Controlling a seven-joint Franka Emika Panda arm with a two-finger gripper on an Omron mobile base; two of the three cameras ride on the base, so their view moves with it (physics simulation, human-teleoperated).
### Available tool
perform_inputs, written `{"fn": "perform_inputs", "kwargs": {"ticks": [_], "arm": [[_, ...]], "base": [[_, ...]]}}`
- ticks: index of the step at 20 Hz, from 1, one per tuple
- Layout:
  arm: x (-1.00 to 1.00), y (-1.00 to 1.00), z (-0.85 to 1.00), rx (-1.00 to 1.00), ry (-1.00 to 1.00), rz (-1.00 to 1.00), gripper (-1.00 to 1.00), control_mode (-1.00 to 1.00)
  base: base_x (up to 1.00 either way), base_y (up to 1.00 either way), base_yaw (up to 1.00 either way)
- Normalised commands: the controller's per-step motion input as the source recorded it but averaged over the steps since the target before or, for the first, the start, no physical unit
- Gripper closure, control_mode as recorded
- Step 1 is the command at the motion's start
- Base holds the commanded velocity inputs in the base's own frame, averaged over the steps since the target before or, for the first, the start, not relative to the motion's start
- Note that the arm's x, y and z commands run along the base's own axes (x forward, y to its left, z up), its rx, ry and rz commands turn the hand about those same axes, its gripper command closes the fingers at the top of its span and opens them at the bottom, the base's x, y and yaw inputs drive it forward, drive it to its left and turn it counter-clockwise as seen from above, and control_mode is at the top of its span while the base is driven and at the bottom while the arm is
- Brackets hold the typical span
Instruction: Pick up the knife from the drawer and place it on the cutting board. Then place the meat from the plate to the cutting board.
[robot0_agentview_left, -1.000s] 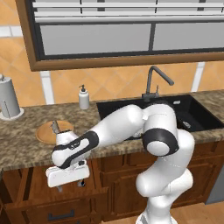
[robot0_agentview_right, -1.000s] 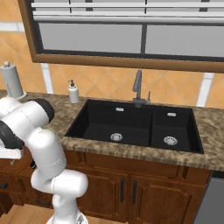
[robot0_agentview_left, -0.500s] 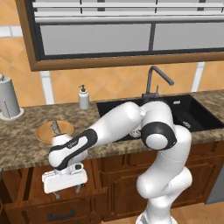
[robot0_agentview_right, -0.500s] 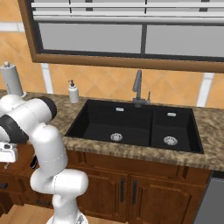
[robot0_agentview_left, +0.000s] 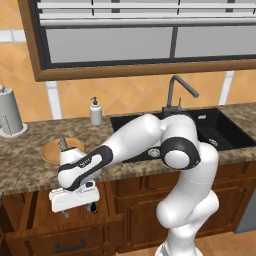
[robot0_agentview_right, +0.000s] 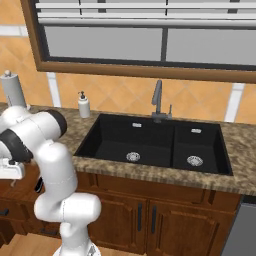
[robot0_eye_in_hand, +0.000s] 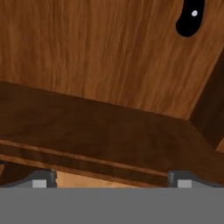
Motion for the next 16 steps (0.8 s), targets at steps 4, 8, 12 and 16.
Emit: {"fn": "perform_inputs", "kwargs": {"ticks": [4,8,12,16], "arm": [[0.29,0.0,-0.41,0.0,-0.02,-0.03,-1.0,-1.0],[0.04,0.0,-0.58,0.0,0.0,-0.02,-1.0,-1.0],[-0.17,0.07,-0.26,0.0,0.03,-0.02,-1.0,-1.0],[-0.58,0.15,0.03,-0.03,0.19,-0.03,-1.0,-1.0]], "base": [[0.0,0.0,0.0],[0.0,0.0,0.0],[0.0,0.0,0.0],[0.0,0.0,0.0]]}}
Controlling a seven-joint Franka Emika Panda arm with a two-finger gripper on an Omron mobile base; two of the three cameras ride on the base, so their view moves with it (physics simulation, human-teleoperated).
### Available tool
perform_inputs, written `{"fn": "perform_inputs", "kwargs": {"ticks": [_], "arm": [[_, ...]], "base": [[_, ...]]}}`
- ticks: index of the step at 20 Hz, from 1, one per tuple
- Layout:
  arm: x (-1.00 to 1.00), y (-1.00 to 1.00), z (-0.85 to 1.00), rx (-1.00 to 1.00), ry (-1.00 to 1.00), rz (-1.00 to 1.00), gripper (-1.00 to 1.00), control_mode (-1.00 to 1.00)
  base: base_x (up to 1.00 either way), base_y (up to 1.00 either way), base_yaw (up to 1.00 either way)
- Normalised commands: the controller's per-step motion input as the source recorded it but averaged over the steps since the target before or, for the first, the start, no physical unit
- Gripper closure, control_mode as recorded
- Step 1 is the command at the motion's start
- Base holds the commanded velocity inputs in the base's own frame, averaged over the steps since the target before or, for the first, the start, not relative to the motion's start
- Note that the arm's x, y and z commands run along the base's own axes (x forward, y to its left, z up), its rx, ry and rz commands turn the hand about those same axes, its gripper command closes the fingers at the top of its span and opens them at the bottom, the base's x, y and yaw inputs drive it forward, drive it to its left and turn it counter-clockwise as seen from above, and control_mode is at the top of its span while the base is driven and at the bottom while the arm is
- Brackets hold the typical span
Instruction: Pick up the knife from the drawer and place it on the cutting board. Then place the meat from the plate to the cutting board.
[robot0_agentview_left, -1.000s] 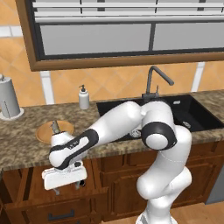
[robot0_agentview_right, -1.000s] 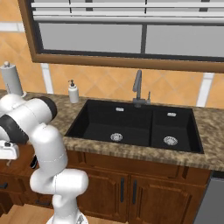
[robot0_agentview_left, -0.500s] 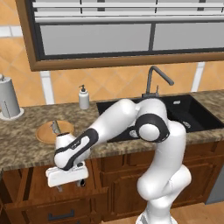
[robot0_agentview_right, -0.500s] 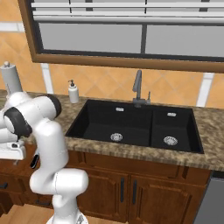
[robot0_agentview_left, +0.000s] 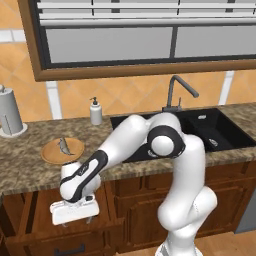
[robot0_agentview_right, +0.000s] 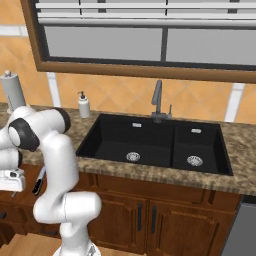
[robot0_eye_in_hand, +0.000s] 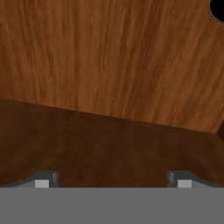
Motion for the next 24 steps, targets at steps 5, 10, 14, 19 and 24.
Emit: {"fn": "perform_inputs", "kwargs": {"ticks": [5,10,14,19,24], "arm": [[-0.67,0.13,0.0,-0.01,0.17,-0.02,-1.0,-1.0],[-0.76,0.13,-0.1,-0.02,0.08,-0.01,-1.0,-1.0],[-0.8,0.1,-0.03,-0.04,0.01,0.0,-1.0,-1.0],[-0.52,0.06,0.09,-0.08,-0.04,-0.01,-1.0,-1.0],[0.23,-0.01,0.46,-0.13,-0.31,0.0,-1.0,-1.0]], "base": [[0.0,0.0,0.0],[0.0,0.0,0.0],[0.0,0.0,0.0],[0.0,0.0,0.0],[0.0,0.0,0.0]]}}
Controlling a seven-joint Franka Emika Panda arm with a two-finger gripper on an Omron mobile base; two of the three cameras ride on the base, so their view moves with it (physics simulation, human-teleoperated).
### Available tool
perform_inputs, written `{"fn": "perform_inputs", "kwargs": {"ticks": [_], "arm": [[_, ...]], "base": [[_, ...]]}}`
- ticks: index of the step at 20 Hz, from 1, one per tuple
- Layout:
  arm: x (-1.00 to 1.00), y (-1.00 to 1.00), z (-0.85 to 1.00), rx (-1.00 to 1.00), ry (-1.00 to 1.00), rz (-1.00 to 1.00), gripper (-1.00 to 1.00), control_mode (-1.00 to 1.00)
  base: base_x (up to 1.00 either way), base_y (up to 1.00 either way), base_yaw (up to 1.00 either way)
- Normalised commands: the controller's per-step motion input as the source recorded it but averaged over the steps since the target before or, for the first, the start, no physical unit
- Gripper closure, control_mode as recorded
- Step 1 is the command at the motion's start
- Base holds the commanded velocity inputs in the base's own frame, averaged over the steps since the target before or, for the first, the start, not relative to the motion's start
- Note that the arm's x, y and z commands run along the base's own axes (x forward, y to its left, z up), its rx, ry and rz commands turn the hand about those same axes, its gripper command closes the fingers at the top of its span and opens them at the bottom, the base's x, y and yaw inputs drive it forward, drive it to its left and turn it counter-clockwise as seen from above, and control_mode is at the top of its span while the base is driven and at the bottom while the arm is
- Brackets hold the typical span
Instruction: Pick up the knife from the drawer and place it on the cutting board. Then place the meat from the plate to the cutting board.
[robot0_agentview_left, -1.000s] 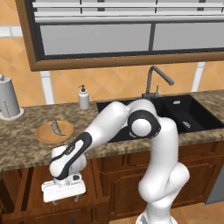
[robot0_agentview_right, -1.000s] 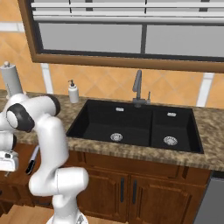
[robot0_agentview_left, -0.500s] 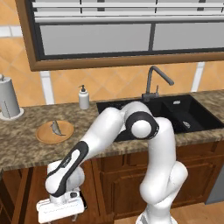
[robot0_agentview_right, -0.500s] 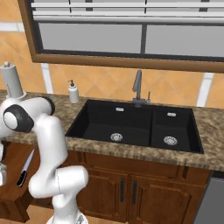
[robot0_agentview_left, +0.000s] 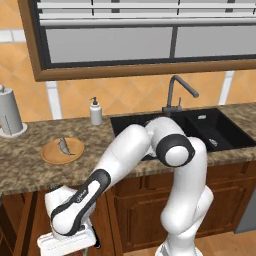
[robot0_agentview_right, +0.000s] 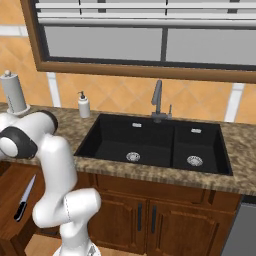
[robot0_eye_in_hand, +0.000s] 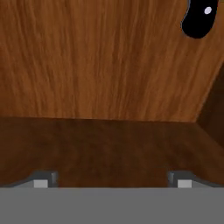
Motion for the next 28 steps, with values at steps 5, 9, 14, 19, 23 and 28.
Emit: {"fn": "perform_inputs", "kwargs": {"ticks": [5,9,14,19,23,28], "arm": [[0.65,-0.05,0.25,-0.06,-0.4,-0.02,-1.0,-1.0],[0.79,0.0,0.0,0.0,-0.39,-0.01,-1.0,-1.0],[0.5,0.0,0.0,0.0,-0.11,0.0,-1.0,-1.0],[0.47,-0.04,-0.14,0.0,0.0,0.0,-1.0,-1.0],[0.49,0.0,-0.34,0.0,0.0,0.0,-1.0,-1.0],[-0.01,0.0,-0.53,0.0,0.05,0.03,-1.0,-1.0]], "base": [[0.0,0.0,0.0],[0.0,0.0,0.0],[0.0,0.0,0.0],[0.0,0.0,0.0],[0.0,0.0,0.0],[0.0,0.0,0.0]]}}
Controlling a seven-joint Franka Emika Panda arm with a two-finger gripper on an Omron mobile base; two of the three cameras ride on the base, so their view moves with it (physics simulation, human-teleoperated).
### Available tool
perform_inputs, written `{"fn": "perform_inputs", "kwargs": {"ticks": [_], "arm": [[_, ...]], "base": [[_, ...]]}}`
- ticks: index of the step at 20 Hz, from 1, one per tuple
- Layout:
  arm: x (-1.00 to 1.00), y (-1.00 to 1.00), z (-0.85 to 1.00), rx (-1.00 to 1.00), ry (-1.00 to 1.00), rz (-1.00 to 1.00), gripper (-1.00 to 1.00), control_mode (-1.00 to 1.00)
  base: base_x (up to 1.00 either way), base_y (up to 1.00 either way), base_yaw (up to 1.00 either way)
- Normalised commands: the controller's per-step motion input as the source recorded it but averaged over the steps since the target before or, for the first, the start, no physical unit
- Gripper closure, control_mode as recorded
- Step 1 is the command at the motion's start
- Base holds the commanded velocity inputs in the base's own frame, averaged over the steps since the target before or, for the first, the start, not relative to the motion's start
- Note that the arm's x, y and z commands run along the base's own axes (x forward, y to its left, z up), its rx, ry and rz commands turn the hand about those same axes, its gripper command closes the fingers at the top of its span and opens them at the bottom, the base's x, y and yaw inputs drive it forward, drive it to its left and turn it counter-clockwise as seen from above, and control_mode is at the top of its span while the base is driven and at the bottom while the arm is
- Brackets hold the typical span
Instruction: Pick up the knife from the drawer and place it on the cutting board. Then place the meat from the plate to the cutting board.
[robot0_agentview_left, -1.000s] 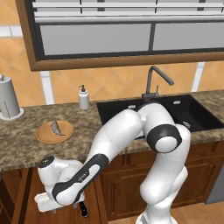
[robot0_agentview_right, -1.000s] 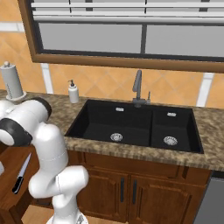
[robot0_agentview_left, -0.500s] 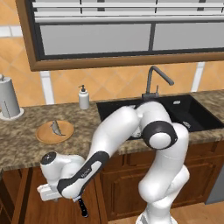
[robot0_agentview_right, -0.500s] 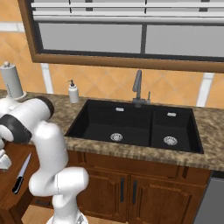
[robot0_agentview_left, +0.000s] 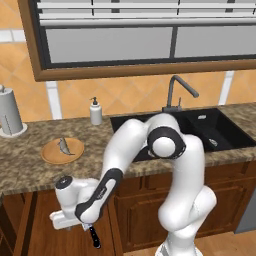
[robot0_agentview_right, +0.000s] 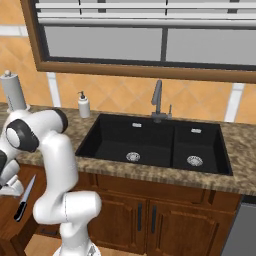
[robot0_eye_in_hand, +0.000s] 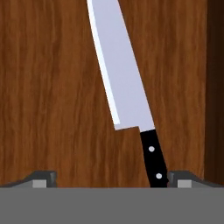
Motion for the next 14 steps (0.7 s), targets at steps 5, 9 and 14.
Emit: {"fn": "perform_inputs", "kwargs": {"ticks": [5,9,14], "arm": [[-0.2,0.0,-0.24,0.0,0.09,0.01,-1.0,-1.0],[-0.04,0.0,-0.17,0.0,0.0,0.0,-1.0,-1.0],[0.0,-0.01,-0.25,0.0,-0.01,0.0,-1.0,-1.0]], "base": [[0.0,0.0,0.0],[0.0,0.0,0.0],[0.0,0.0,0.0]]}}
